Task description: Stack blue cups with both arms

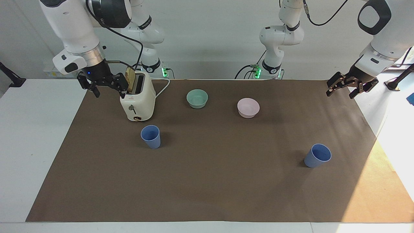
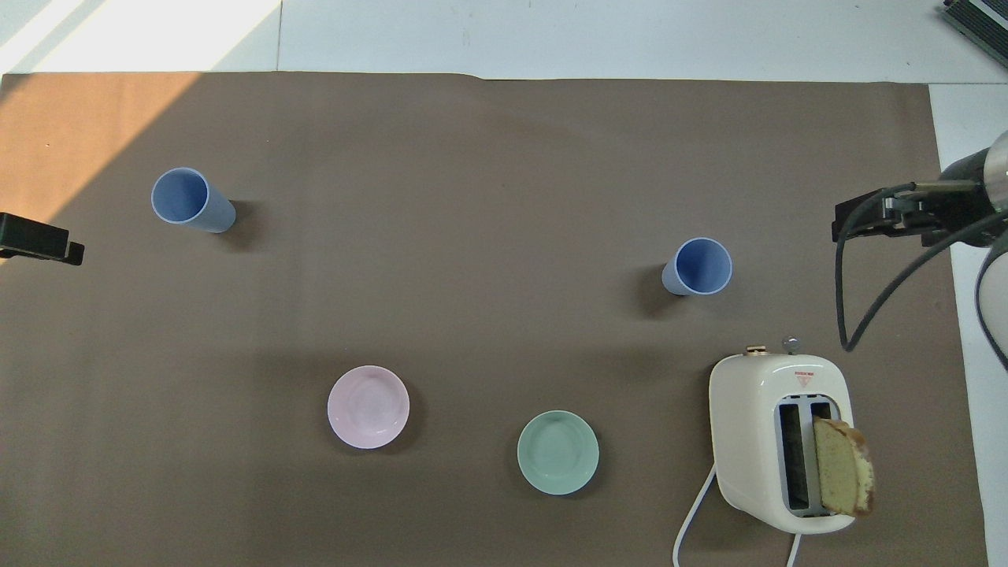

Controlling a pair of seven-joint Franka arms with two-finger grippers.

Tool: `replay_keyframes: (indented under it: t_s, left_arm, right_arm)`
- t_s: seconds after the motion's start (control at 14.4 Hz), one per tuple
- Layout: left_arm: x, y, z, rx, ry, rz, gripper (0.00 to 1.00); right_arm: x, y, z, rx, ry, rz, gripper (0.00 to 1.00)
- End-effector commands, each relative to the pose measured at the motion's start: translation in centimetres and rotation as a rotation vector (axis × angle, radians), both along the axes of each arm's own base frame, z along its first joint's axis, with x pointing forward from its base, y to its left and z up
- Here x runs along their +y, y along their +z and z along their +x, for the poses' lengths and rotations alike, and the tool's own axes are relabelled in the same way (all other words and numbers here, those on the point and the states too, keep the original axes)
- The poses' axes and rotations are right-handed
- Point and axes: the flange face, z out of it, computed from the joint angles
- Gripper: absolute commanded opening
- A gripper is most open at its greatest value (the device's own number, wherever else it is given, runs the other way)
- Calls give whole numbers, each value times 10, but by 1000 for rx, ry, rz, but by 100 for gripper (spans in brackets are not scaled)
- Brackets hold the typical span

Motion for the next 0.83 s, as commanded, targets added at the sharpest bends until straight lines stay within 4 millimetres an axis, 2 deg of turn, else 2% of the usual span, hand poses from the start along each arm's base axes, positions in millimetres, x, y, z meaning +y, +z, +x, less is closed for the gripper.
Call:
replay_keyframes:
  t_s: [0.0,0.76]
  left_arm:
    - [-1,1,-9,3,0,19,100]
    - [-5,2,-7,-1,0,19,100]
  right_arm:
    - [-1,2,-5,0,-16,18,100]
    - [-1,2,-5,-2,-16,18,100]
